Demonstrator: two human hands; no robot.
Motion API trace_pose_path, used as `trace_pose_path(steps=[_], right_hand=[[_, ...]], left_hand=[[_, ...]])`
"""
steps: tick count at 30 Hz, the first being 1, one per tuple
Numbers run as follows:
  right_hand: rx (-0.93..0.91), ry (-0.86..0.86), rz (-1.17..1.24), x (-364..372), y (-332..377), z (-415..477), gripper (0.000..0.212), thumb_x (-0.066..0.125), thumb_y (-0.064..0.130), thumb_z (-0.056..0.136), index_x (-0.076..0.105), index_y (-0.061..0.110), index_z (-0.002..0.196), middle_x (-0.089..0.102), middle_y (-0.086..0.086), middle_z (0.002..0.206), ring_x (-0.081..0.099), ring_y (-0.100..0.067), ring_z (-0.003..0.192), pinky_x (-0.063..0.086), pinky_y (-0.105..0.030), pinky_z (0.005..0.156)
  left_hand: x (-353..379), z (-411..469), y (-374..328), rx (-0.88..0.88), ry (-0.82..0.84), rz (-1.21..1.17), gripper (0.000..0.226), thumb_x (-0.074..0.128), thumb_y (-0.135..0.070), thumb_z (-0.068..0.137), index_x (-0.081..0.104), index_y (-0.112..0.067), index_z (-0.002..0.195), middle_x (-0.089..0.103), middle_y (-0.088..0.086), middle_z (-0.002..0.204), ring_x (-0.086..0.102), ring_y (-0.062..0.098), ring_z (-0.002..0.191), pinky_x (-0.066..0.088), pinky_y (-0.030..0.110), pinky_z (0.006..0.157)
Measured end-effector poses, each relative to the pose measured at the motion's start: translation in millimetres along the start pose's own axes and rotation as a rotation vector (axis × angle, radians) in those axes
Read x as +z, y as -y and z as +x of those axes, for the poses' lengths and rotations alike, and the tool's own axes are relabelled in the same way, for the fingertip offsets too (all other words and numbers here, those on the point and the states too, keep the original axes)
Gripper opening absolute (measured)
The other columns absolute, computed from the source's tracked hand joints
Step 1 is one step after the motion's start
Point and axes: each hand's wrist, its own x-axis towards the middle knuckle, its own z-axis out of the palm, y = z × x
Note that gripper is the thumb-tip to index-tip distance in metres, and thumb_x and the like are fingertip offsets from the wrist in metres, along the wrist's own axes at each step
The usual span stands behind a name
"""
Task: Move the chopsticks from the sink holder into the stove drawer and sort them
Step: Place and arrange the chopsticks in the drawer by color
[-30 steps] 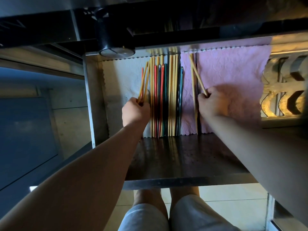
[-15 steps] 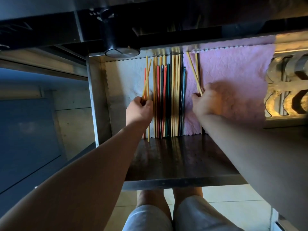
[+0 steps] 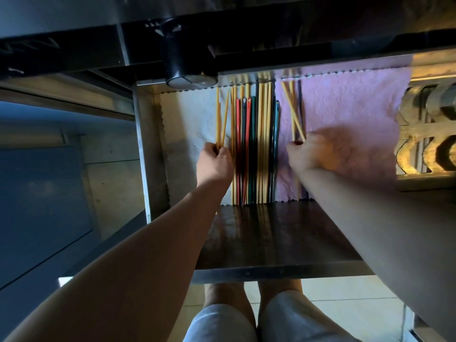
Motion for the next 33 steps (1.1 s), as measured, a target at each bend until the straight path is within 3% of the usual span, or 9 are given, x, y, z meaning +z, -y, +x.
trace_pose_path(steps=[2,5,8,10,15,19,23,26,33], right_hand=[[-0.012,-0.012,0.058,-0.6,2.7,-2.8,0.03,0.054,0.032,0.089,0.063,0.007,0.104,0.066,-0.014,0.103,0.062,-0.034,0.098,0.041,-0.03,0.073],[-0.092,-0.008,0.107,-0.3,6.1,-12.9,0.029,0.046,0.026,0.096,0.059,0.002,0.105,0.06,-0.017,0.093,0.055,-0.03,0.083,0.029,-0.026,0.067],[-0.149,-0.003,0.232,3.0,7.5,-21.3,0.023,0.043,0.016,0.098,0.056,-0.002,0.1,0.053,-0.015,0.081,0.046,-0.025,0.068,0.024,-0.025,0.054],[-0.127,0.036,0.329,6.6,8.5,-21.5,0.016,0.042,0.013,0.098,0.054,0.003,0.094,0.047,-0.008,0.074,0.041,-0.021,0.058,0.029,-0.025,0.048],[-0.058,0.057,0.381,17.7,7.1,-18.0,0.01,0.053,0.015,0.093,0.052,0.011,0.084,0.041,0.001,0.062,0.046,-0.021,0.07,0.025,-0.027,0.048],[-0.008,0.04,0.353,22.7,7.0,-17.5,0.022,0.06,0.025,0.089,0.065,0.004,0.094,0.056,-0.009,0.079,0.054,-0.023,0.075,0.03,-0.021,0.054],[0.012,0.022,0.355,31.4,13.7,-16.4,0.033,0.067,0.031,0.086,0.068,0.001,0.099,0.068,-0.016,0.096,0.063,-0.027,0.088,0.036,-0.021,0.068],[-0.008,0.028,0.358,35.5,19.9,-21.3,0.03,0.068,0.03,0.085,0.069,0.002,0.096,0.069,-0.014,0.095,0.064,-0.027,0.086,0.045,-0.024,0.071],[0.002,0.002,0.304,36.7,28.8,-28.4,0.025,0.065,0.029,0.086,0.068,0.005,0.094,0.069,-0.014,0.098,0.065,-0.03,0.094,0.053,-0.032,0.079]], left_hand=[[2.1,-1.1,3.0,0.005,-0.018,0.021,0.01,0.049,-0.02,0.091,0.055,-0.014,0.086,0.057,0.0,0.074,0.049,0.015,0.06,0.038,0.026,0.054],[5.7,-0.7,6.7,-0.009,-0.022,0.047,0.012,0.058,-0.017,0.085,0.068,-0.018,0.092,0.059,-0.006,0.07,0.054,0.014,0.062,0.04,0.022,0.058],[10.9,2.4,6.5,-0.033,-0.015,0.064,0.014,0.065,-0.02,0.088,0.074,-0.022,0.098,0.063,-0.007,0.071,0.057,0.007,0.06,0.041,0.019,0.052],[13.4,5.1,4.6,-0.042,-0.021,0.09,0.013,0.066,-0.02,0.089,0.073,-0.02,0.101,0.062,-0.006,0.072,0.056,0.006,0.061,0.044,0.02,0.056],[15.7,8.3,-0.6,-0.045,-0.014,0.203,0.013,0.067,-0.022,0.088,0.066,-0.013,0.098,0.062,0.001,0.079,0.059,0.021,0.073,0.047,0.028,0.065],[17.4,9.6,-2.7,-0.061,0.016,0.261,0.016,0.066,-0.023,0.087,0.063,-0.013,0.099,0.059,0.001,0.077,0.058,0.02,0.069,0.045,0.029,0.062],[18.5,9.4,-7.1,-0.072,0.044,0.288,0.017,0.058,-0.013,0.084,0.063,-0.009,0.099,0.066,0.008,0.09,0.065,0.027,0.081,0.057,0.034,0.072],[16.8,9.6,-9.7,-0.068,0.068,0.32,0.008,0.056,-0.011,0.083,0.058,-0.01,0.091,0.061,0.005,0.081,0.061,0.021,0.068,0.05,0.027,0.058],[12.8,13.0,-6.3,-0.029,0.102,0.35,0.023,0.059,-0.02,0.083,0.066,-0.006,0.099,0.066,0.009,0.087,0.065,0.026,0.075,0.054,0.031,0.065]])
